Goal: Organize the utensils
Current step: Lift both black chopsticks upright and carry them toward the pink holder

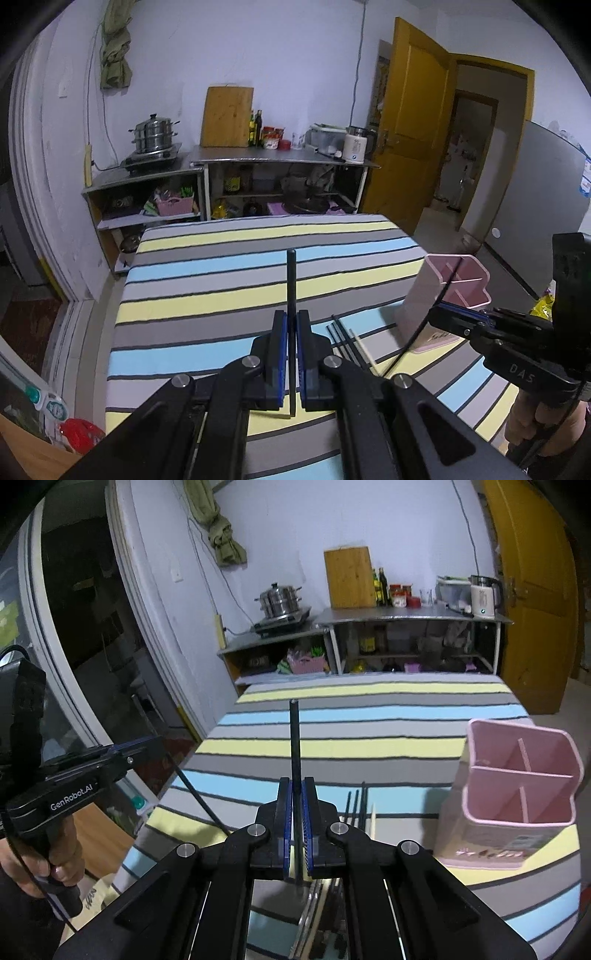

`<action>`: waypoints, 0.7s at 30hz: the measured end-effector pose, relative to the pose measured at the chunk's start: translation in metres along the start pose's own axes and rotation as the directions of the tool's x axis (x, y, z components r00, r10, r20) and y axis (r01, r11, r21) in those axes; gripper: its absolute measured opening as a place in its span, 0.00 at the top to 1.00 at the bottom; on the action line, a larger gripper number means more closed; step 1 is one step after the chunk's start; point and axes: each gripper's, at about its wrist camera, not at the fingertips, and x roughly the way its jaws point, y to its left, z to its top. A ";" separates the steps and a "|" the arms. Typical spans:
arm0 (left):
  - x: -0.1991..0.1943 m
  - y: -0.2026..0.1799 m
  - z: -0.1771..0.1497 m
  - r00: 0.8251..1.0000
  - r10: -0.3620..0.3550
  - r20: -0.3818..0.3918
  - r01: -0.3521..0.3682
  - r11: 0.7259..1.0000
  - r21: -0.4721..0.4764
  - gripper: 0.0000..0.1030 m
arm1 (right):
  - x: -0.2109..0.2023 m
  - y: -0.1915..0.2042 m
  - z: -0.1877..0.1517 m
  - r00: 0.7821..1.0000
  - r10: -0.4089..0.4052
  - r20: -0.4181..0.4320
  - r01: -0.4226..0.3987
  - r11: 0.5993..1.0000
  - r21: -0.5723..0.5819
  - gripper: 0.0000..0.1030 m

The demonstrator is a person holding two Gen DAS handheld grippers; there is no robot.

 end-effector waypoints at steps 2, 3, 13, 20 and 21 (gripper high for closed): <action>-0.003 -0.007 0.004 1.000 -0.013 0.006 0.013 1.000 0.002 0.96 | -0.011 -0.005 0.003 1.000 0.000 0.016 0.000 1.000 0.008 0.95; -0.004 -0.011 0.007 1.000 -0.021 0.007 0.021 1.000 0.002 0.96 | -0.015 -0.007 0.004 1.000 -0.001 0.024 0.001 1.000 0.012 0.95; -0.004 -0.059 0.034 0.989 -0.143 0.019 0.143 0.990 0.002 0.96 | -0.071 -0.039 0.022 0.993 -0.046 0.105 0.041 0.998 0.054 0.95; 0.003 -0.104 0.063 0.972 -0.234 0.024 0.233 0.972 0.021 0.96 | -0.107 -0.068 0.034 0.982 -0.106 0.158 0.096 0.993 0.075 0.97; 0.005 -0.110 0.066 0.970 -0.240 0.025 0.239 0.971 0.027 0.96 | -0.109 -0.071 0.036 0.980 -0.113 0.164 0.102 0.992 0.076 0.97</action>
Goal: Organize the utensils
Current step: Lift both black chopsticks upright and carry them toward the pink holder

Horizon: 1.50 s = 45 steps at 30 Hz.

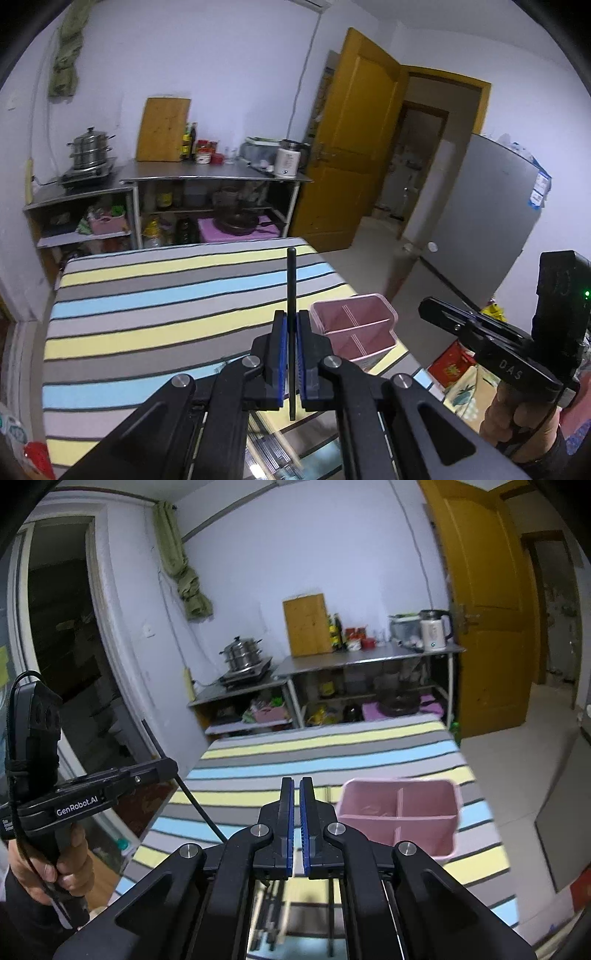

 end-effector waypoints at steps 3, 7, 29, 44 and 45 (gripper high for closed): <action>0.011 -0.012 0.007 1.000 -0.005 0.000 0.005 1.000 0.015 0.96 | -0.005 -0.008 0.006 0.999 -0.033 0.010 0.033 0.999 -0.012 0.97; 0.020 -0.009 0.005 1.000 0.003 -0.009 -0.002 1.000 0.016 0.96 | 0.003 -0.019 -0.003 0.999 -0.029 -0.021 0.029 1.000 -0.012 0.97; -0.005 0.111 -0.056 0.996 0.091 -0.016 -0.092 0.987 -0.132 0.96 | 0.189 0.004 -0.132 0.889 -0.100 -0.447 -0.018 0.967 -0.253 0.86; 0.002 0.122 -0.059 0.996 0.087 -0.028 -0.090 0.984 -0.153 0.96 | 0.230 0.000 -0.137 0.841 -0.132 -0.524 -0.008 0.967 -0.256 0.86; 0.003 0.122 -0.060 0.996 0.086 -0.029 -0.090 0.984 -0.154 0.96 | 0.232 0.000 -0.136 0.841 -0.130 -0.524 -0.008 0.967 -0.253 0.86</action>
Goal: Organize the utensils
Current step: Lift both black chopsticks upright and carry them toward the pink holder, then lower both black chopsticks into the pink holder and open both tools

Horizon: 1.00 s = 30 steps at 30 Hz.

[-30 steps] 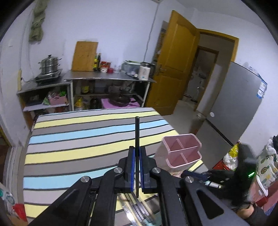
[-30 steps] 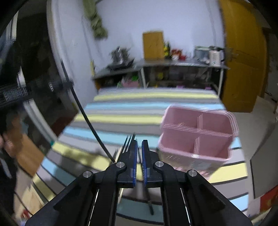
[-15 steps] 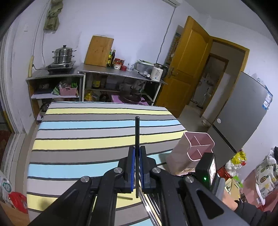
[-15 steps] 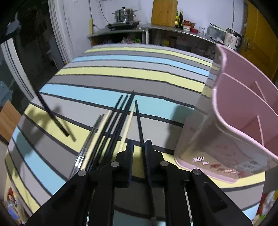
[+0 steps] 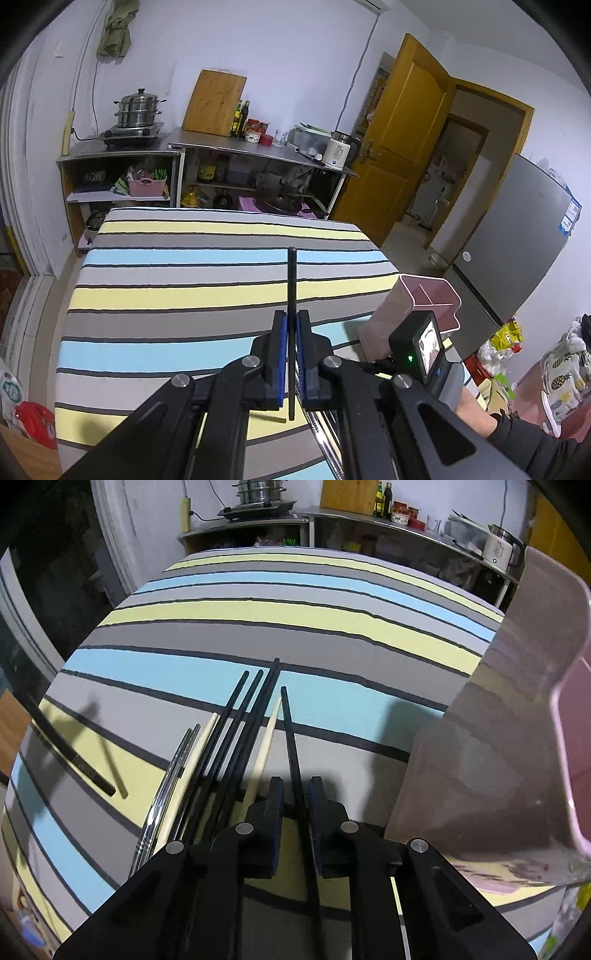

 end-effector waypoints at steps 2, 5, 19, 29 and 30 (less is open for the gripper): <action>0.001 0.000 0.000 1.000 0.000 -0.002 0.000 1.000 0.000 0.96 | 0.001 0.000 0.002 1.000 0.001 -0.006 -0.001 1.000 0.003 0.86; 0.002 -0.002 0.000 1.000 -0.002 -0.003 0.002 1.000 -0.002 0.96 | 0.003 0.003 0.006 1.000 -0.004 -0.015 0.004 1.000 -0.017 0.87; -0.004 -0.015 0.002 1.000 -0.004 0.004 0.004 1.000 0.013 0.96 | -0.071 0.000 0.009 0.991 0.014 0.131 -0.014 1.000 -0.002 0.94; -0.018 -0.043 0.011 0.999 -0.034 0.026 0.032 0.997 0.066 0.96 | -0.150 -0.013 0.003 0.958 0.024 0.287 -0.040 0.998 0.051 0.95; -0.019 -0.047 0.012 0.999 -0.037 0.027 0.035 0.997 0.072 0.96 | -0.157 -0.015 0.001 0.953 0.023 0.302 -0.042 0.997 0.058 0.95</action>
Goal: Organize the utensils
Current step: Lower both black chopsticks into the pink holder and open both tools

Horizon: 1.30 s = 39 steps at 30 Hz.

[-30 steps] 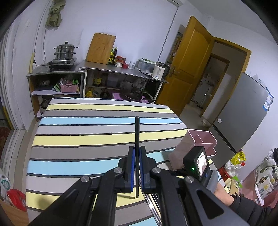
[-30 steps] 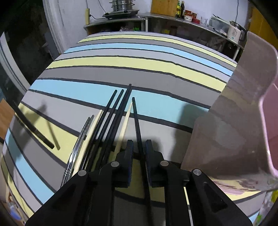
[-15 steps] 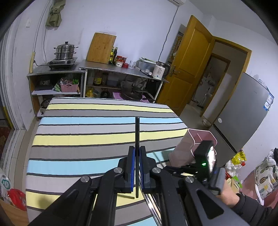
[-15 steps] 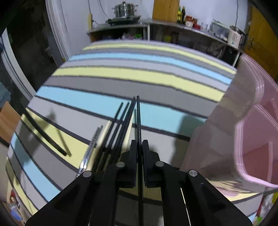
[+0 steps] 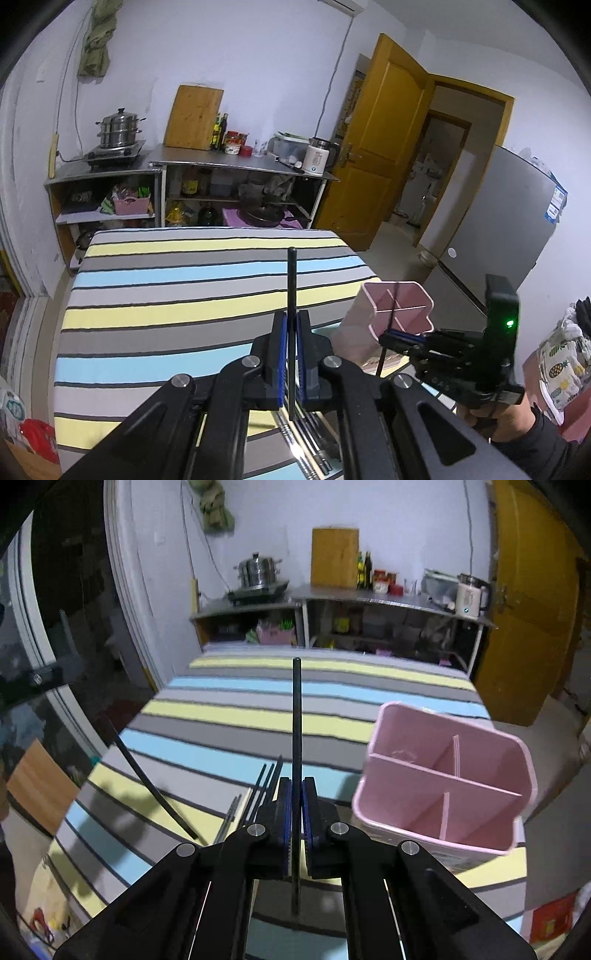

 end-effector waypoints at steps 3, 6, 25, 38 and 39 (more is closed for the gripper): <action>-0.001 -0.010 0.004 1.000 -0.006 0.004 0.006 1.000 0.012 0.96 | -0.014 -0.003 0.004 0.999 0.002 0.032 -0.003 1.000 0.021 0.95; 0.002 -0.022 0.011 1.000 -0.015 0.006 0.015 1.000 0.020 0.96 | -0.032 -0.008 0.009 0.997 0.000 0.071 -0.003 0.999 0.040 0.95; 0.037 -0.104 0.079 0.985 -0.168 0.043 0.165 0.985 0.058 0.96 | -0.122 -0.056 0.054 0.961 -0.092 0.262 0.054 0.987 0.149 0.95; 0.132 -0.109 0.062 0.982 -0.165 -0.088 0.168 0.985 0.024 0.96 | -0.055 -0.087 0.041 0.983 -0.084 0.162 0.049 0.976 0.211 0.95; 0.139 -0.109 0.058 0.981 -0.163 -0.102 0.166 0.986 0.024 0.95 | -0.050 -0.090 0.038 0.985 -0.081 0.150 0.048 0.975 0.215 0.95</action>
